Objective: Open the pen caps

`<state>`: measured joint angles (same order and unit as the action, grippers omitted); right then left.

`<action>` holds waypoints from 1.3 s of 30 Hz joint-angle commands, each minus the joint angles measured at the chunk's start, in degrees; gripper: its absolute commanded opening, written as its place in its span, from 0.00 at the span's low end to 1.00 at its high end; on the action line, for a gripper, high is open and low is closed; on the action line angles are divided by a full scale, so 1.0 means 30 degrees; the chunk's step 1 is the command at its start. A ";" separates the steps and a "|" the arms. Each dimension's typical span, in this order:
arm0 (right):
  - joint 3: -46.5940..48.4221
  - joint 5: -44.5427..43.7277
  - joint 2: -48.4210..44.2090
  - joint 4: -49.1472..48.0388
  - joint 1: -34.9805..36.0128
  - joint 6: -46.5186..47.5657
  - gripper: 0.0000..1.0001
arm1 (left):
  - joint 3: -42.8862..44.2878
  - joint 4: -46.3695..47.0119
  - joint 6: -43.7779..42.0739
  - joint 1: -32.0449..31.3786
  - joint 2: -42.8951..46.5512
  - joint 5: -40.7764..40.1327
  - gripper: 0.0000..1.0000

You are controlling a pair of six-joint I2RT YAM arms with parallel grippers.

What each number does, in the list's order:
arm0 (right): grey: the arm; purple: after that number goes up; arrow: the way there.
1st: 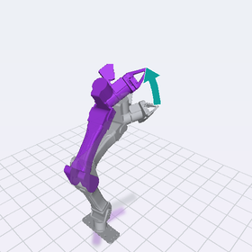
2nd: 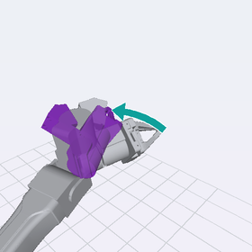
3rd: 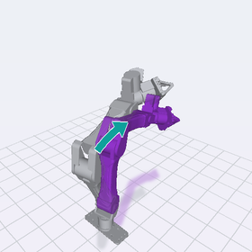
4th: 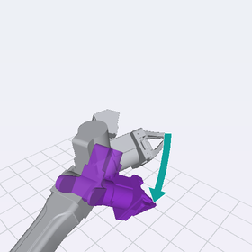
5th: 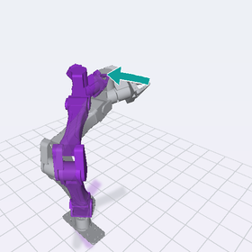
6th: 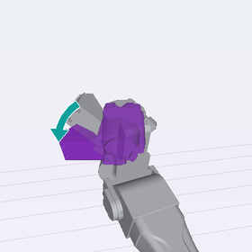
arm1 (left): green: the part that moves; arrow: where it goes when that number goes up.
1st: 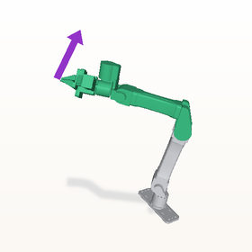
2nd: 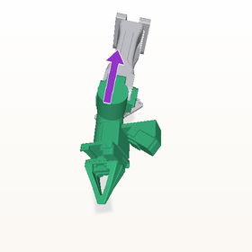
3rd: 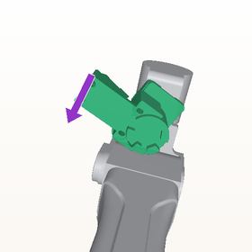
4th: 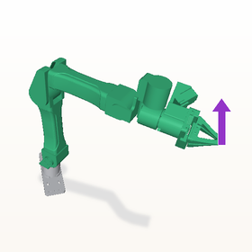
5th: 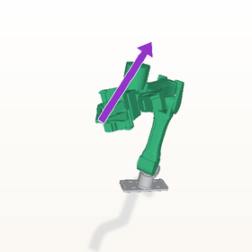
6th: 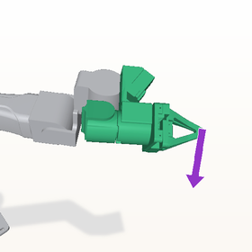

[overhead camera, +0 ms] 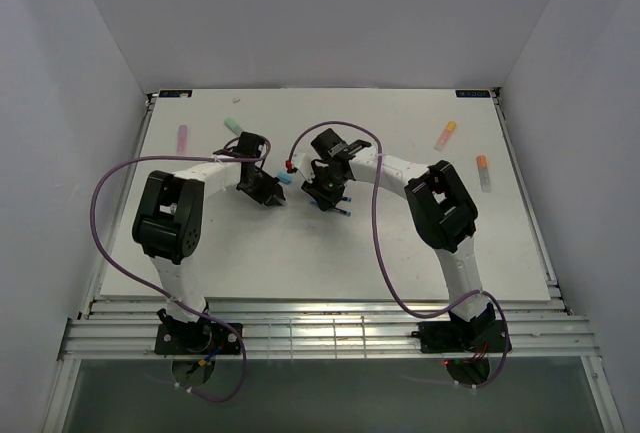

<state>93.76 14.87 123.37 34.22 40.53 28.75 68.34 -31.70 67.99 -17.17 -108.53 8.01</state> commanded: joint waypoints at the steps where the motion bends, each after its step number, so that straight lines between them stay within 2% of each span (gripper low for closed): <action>1: 0.0242 -0.0710 0.0449 -0.0477 -0.0064 0.0054 0.30 | 0.0541 -0.0067 0.0190 -0.0049 -0.0239 -0.0239 0.29; 5: 0.0214 -0.0475 0.0215 -0.0652 -0.0064 0.0142 0.30 | 0.0688 -0.0096 0.0160 -0.0049 -0.0444 -0.0180 0.33; 12: -0.0167 -0.0095 -0.0605 -0.1238 -0.0064 0.0056 0.30 | 0.0834 -0.0067 0.0161 -0.0049 -0.0649 -0.0122 0.35; 19: -0.1019 -0.0591 -0.3209 -0.3171 -0.0297 -0.1085 0.30 | 0.0806 -0.0038 -0.0219 -0.0078 -0.0240 -0.0238 0.36; 27: 0.1472 -0.4250 -0.4004 -0.3172 -0.0737 -0.2260 0.31 | -0.0073 0.1192 -0.0748 -0.0048 0.1400 -0.0268 0.43; 28: 0.1531 -0.5792 -0.4150 -0.3231 -0.0883 -0.2434 0.31 | -0.0131 0.1309 -0.0748 -0.0049 0.1459 -0.0239 0.43; 30: 0.1619 -0.7032 -0.4239 -0.3670 -0.1263 -0.3720 0.32 | -0.0103 0.1369 -0.0748 -0.0019 0.1606 -0.0122 0.43; 31: 0.1648 -0.8256 -0.4268 -0.3758 -0.1787 -0.4363 0.40 | -0.0103 0.1427 -0.0777 -0.0019 0.1665 -0.0063 0.43; 32: 0.1620 -0.8848 -0.4297 -0.3962 -0.2111 -0.5849 0.68 | -0.0045 0.1485 -0.0893 -0.0019 0.1723 -0.0005 0.43; 33: 0.1532 -0.9347 -0.4414 -0.4109 -0.2434 -0.6531 0.89 | -0.0015 0.1544 -0.0981 0.0010 0.1869 0.0025 0.43; 34: 0.1444 -1.0368 -0.4473 -0.4314 -0.3104 -0.7204 0.99 | 0.0014 0.1602 -0.1098 -0.0019 0.1899 0.0199 0.43; 35: 0.1386 -1.0523 -0.4560 -0.4403 -0.3430 -0.7762 0.90 | 0.0072 0.1632 -0.1157 0.0010 0.1929 0.0259 0.43; 39: 0.1880 -1.1546 -0.4329 -0.4230 -0.4632 -0.9432 0.90 | 0.0014 0.1837 -0.1305 -0.0019 0.2075 0.0639 0.44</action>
<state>96.99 -12.80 112.22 23.31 29.02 7.84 68.18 -27.59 65.12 -17.15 -105.95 8.60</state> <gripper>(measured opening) 0.902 0.434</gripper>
